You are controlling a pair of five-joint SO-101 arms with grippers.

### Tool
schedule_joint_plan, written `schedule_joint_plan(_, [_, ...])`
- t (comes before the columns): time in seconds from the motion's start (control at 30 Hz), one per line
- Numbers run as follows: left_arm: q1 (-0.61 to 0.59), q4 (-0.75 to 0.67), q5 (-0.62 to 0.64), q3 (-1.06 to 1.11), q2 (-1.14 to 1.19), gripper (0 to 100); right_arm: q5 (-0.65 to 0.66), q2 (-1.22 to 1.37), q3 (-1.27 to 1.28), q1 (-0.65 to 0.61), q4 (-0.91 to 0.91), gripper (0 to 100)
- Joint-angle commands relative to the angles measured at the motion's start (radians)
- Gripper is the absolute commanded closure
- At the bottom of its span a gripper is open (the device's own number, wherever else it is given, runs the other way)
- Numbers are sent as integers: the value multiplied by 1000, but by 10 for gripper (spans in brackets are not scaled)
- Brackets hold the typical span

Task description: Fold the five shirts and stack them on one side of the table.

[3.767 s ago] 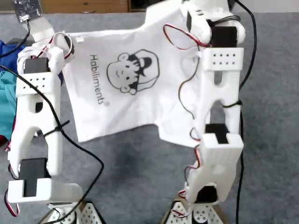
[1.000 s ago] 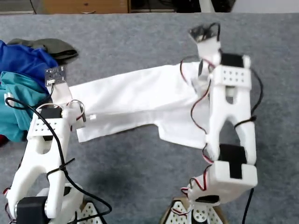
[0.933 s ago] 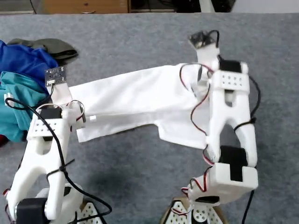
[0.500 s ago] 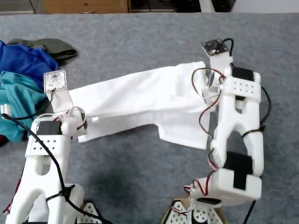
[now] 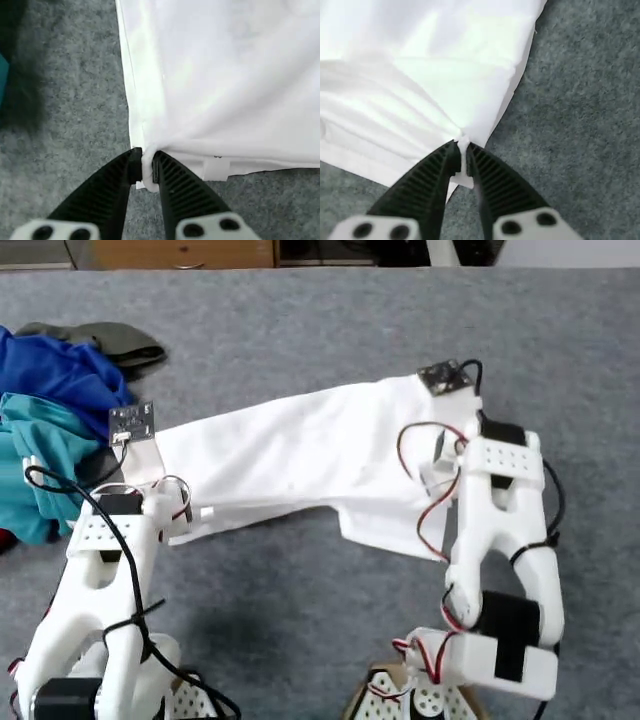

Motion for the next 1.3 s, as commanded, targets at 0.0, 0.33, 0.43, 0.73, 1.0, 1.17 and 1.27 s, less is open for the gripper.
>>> schedule_joint_plan(0.0, [15,-12,2,3,-12,981,0,-77,25,21,-48,995])
schedule_joint_plan(0.33, [8,-23,-35,44,-28,981,0,-79,-2,35,-43,994])
schedule_joint_plan(0.43, [9,-23,-35,44,-27,980,26,-79,13,28,-48,994])
schedule_joint_plan(0.73, [25,58,-57,43,-27,886,60,-87,110,25,-66,802])
schedule_joint_plan(1.0, [-141,221,-6,-126,-31,795,66,-180,116,25,-6,765])
schedule_joint_plan(1.17, [-175,393,2,-327,-38,878,25,-325,97,25,34,982])
schedule_joint_plan(1.27, [-130,477,-29,-457,-38,978,8,-294,44,-4,48,937])
